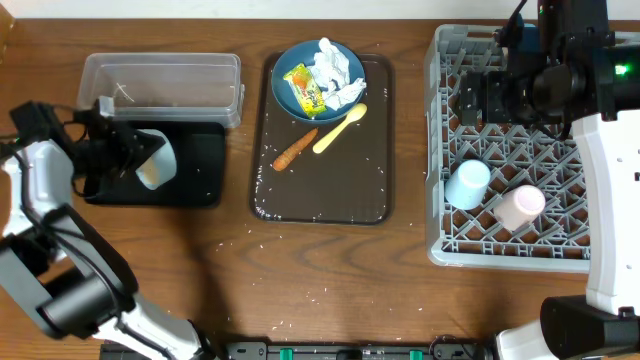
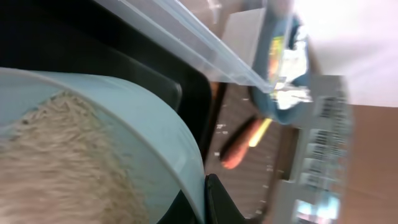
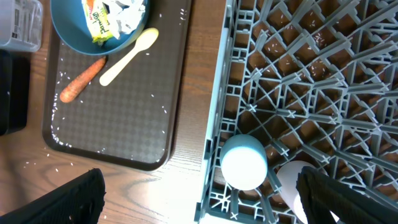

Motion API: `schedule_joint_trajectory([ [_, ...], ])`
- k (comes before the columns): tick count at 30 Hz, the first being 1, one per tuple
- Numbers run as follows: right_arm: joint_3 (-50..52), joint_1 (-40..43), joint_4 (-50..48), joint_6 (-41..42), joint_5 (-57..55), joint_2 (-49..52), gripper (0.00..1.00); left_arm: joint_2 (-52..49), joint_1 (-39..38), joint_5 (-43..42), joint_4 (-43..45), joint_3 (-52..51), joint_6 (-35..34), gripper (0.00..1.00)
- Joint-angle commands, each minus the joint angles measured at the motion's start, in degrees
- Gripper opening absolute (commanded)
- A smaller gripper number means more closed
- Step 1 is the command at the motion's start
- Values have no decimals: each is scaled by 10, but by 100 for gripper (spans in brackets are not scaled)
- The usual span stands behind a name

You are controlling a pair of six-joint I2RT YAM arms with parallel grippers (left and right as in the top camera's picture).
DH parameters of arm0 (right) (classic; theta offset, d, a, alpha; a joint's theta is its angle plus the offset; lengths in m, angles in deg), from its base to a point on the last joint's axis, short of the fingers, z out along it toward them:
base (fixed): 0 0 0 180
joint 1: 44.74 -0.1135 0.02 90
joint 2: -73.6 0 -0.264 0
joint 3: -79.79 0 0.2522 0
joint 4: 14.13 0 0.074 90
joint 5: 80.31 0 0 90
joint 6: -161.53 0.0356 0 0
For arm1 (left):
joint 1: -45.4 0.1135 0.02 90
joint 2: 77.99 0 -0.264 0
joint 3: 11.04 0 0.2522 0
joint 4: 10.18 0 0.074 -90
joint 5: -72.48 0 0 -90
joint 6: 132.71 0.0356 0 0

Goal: Sort waste into correct bins and load items into the dishwasher rack
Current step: 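Carry the bowl left and tip the rice onto the black tray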

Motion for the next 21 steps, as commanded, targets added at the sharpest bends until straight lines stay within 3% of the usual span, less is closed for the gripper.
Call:
schedule_joint_trajectory([
  [1, -4, -3, 1, 5, -1, 1, 97, -37, 25, -162, 3, 2, 46, 6],
  [8, -4, -3, 1, 5, -1, 1, 96, -96, 59, -338, 6, 2, 59, 6],
  [16, -4, -3, 0, 5, -1, 1, 96, -99, 67, -337, 7, 2, 8, 6],
  [21, -4, -3, 0, 5, -1, 1, 97, -99, 67, -337, 10, 2, -94, 6],
])
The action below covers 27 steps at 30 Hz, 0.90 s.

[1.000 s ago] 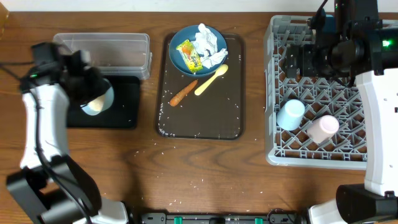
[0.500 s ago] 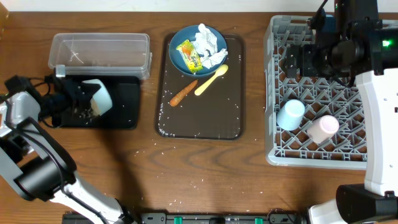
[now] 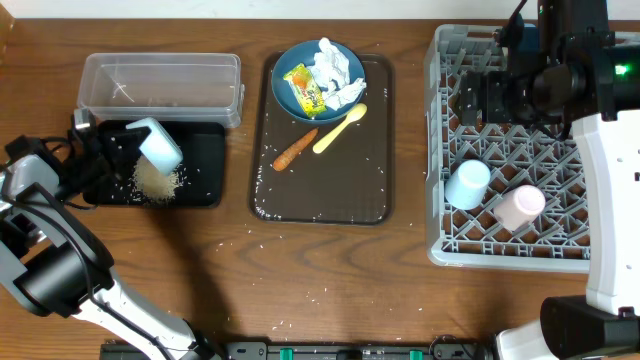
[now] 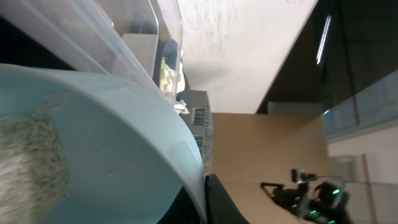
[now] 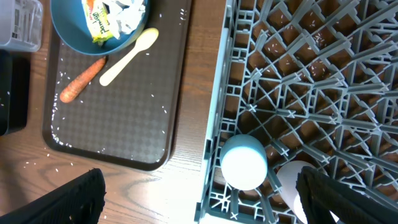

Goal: Sort waste into correct bins and load items into the dishwasher rack
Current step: 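Carry the bowl left and tip the rice onto the black tray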

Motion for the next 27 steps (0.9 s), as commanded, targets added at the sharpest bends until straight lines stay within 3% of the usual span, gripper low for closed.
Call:
schedule_joint_trajectory([
  [1, -4, -3, 0, 5, -1, 1, 97, 0, 2, -24, 5, 2, -93, 6],
  [5, -4, -3, 0, 5, -1, 1, 97, 1, 2, -24, 7, 2, -156, 7],
  [11, -4, -3, -3, 5, -1, 1, 97, 1, 2, -24, 38, 2, -164, 6],
  [15, -3, -3, -5, 2, -1, 1, 97, 5, -2, -24, 2, 2, -166, 6],
  [18, -3, -3, -5, 0, -1, 1, 97, 6, -6, -24, 21, 2, -162, 6],
  [21, -3, -3, -5, 0, -2, 1, 97, 10, -13, -24, -31, 2, -156, 6],
  [24, -3, -3, -6, 0, -2, 1, 97, 11, -17, -24, 8, 3, -143, 6],
  [27, -3, -3, -6, 0, -2, 1, 97, 12, -17, -24, -15, 3, -149, 6],
])
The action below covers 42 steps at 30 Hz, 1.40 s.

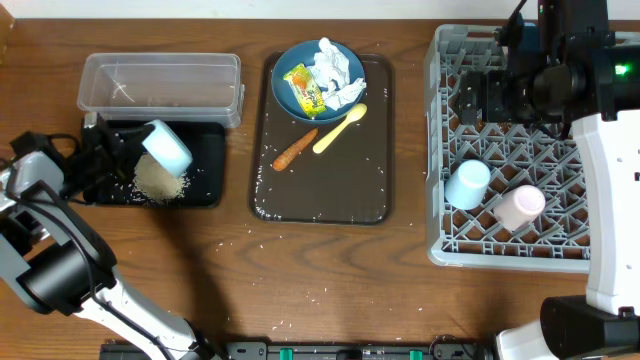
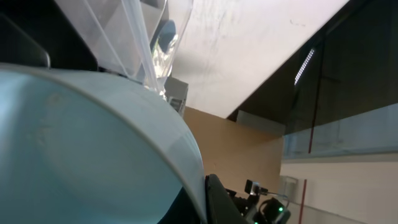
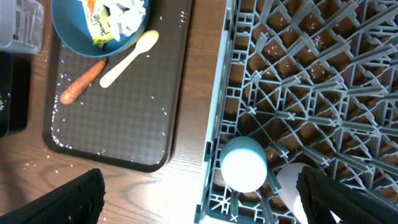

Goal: Sort waste into correct bins and load items into the dishwasher rack
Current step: 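Carry the bowl left and tip the rice onto the black tray, then bring the emptied bowl back over the brown tray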

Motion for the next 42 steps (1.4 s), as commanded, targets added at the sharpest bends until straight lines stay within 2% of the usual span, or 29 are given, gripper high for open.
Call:
schedule_joint_trajectory([
  [1, -3, -3, -1, 1, -2, 1, 97, 12, -1, -15, -2, 3, 8, 6],
  [3, -3, -3, -2, 1, -1, 1, 97, 12, -1, -16, -31, 3, 3, 6],
  [5, -3, -3, -3, 1, -2, 1, 97, 21, -5, -15, -78, 3, 33, 6],
  [8, -3, -3, -5, 1, -1, 1, 97, 35, -16, -15, -87, 3, 84, 6],
  [14, -3, -3, -8, 1, -2, 1, 97, 88, -66, -13, -87, 3, 117, 6],
  [17, -3, -3, -7, 0, -2, 1, 97, 129, -99, 28, -85, 3, 129, 6],
  [22, -3, -3, -7, 1, -1, 1, 97, 209, -204, 196, -88, 3, 129, 6],
  [27, -3, -3, -7, 1, -1, 2, 97, 247, -377, 405, -76, 3, 128, 6],
  [30, -3, -5, -3, 1, -1, 2, 97, 235, -485, 549, -72, 0, 96, 6],
  [34, -3, -5, -1, 1, -1, 2, 97, 203, -607, 679, -39, -9, 43, 6],
  [38, -3, -5, -1, 0, -1, 2, 97, 164, -689, 778, -2, -9, 13, 6],
  [42, -3, -6, 0, 0, -1, 2, 98, 128, -733, 854, 34, -9, -10, 6],
])
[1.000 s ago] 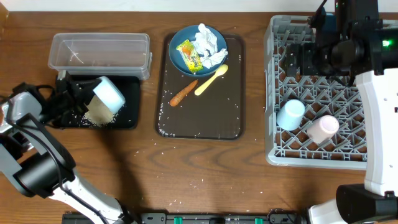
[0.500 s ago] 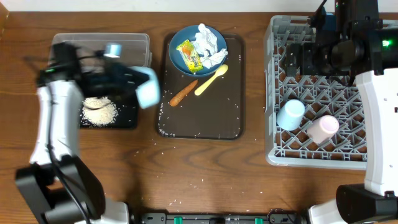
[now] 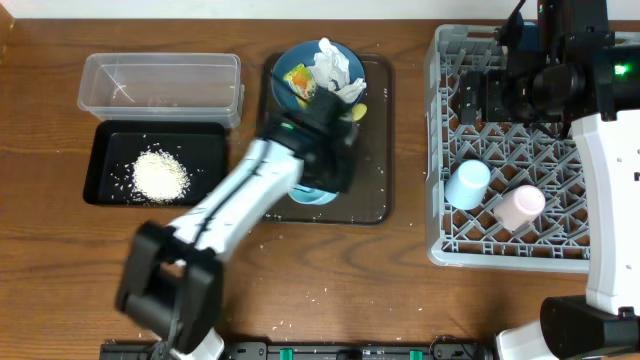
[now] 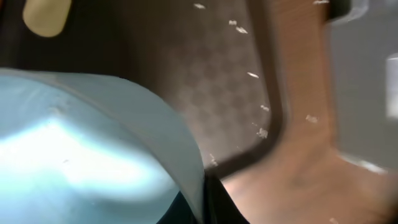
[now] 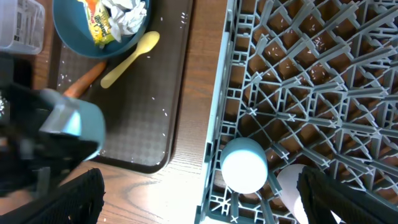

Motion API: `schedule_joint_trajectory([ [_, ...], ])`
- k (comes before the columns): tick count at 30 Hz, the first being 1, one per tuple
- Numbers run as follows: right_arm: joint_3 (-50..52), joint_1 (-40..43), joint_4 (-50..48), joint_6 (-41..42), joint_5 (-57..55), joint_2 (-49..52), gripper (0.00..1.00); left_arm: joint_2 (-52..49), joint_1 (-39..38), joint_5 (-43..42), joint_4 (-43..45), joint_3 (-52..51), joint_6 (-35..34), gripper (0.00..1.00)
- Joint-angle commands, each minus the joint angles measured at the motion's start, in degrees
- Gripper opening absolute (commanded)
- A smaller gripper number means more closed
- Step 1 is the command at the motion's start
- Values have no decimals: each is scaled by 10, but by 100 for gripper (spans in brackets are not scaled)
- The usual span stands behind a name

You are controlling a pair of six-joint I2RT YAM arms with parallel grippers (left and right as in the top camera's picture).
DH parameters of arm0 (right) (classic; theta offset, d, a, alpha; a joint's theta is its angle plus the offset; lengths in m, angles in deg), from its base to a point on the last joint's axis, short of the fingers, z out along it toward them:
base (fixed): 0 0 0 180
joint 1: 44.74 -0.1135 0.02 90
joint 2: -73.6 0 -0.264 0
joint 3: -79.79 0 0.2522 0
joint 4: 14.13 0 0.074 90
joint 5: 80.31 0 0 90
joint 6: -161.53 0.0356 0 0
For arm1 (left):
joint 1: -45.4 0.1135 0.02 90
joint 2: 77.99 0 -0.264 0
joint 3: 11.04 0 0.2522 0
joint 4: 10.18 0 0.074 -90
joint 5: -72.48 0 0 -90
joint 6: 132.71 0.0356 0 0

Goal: Sort waste into correct bins and load items into the dishwasher rack
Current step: 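Bring the emptied bowl back over the brown tray, then hand the bowl from the left gripper to the right gripper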

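Note:
My left gripper is shut on the rim of a light blue cup, which hangs over the front of the brown tray. In the left wrist view the cup fills the lower left and looks empty inside. The right wrist view shows the same cup tilted. A blue bowl at the tray's back holds a yellow wrapper and crumpled tissue. A yellow spoon and a carrot lie behind the arm. My right gripper stands open above the dish rack.
A black bin at the left holds a pile of rice. Behind it stands a clear bin. In the rack lie a blue cup and a pink cup. Rice grains dot the tray and table.
My left gripper, with the cup, has gone from above the black bin at the far left to over the front of the brown tray. The right arm is unmoved.
My left gripper held the cup, full of rice, tilted at the black bin. Then rice lay in the bin under the tipped cup. Then the cup showed no rice inside, above the pile. Now the cup is over the tray.

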Motion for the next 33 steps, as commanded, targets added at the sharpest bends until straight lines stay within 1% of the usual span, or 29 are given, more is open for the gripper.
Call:
schedule_joint_trajectory([
  [1, -3, -5, 2, 0, -1, 2, 98, -26, -19, 118, 20, -5, -31, 6],
  [4, -3, -5, 3, 0, -1, 2, 97, -50, -33, 118, 33, -5, -35, 9],
  [7, -3, -5, 3, 0, -1, 2, 98, -57, -36, 118, 33, -5, -35, 17],
  [9, -3, -5, 2, 0, -1, 2, 98, -55, -34, 118, 35, -5, -35, 26],
  [10, -3, -6, 2, 0, -1, 2, 98, -54, -33, 118, 34, -4, -38, 27],
  [13, -3, -9, -2, 1, -1, 2, 98, -47, -28, 118, 33, -2, -65, 35],
  [17, -2, -14, -15, 1, 16, 2, 97, -10, -7, 109, 19, 19, -79, 44],
  [19, 4, -20, -29, 3, 31, 3, 96, 24, 10, 109, 11, 25, -98, 51],
  [21, 18, -31, -49, 14, 34, 4, 96, 64, 32, 108, 2, 25, -123, 54],
  [24, 61, -61, -99, 35, 40, 4, 96, 121, 76, 107, -21, 25, -145, 55],
  [28, 151, -108, -201, 63, 76, 4, 94, 188, 143, 107, -53, 24, -148, 59],
  [33, 276, -171, -350, 106, 80, 4, 90, 219, 210, 107, -75, 24, -148, 60],
])
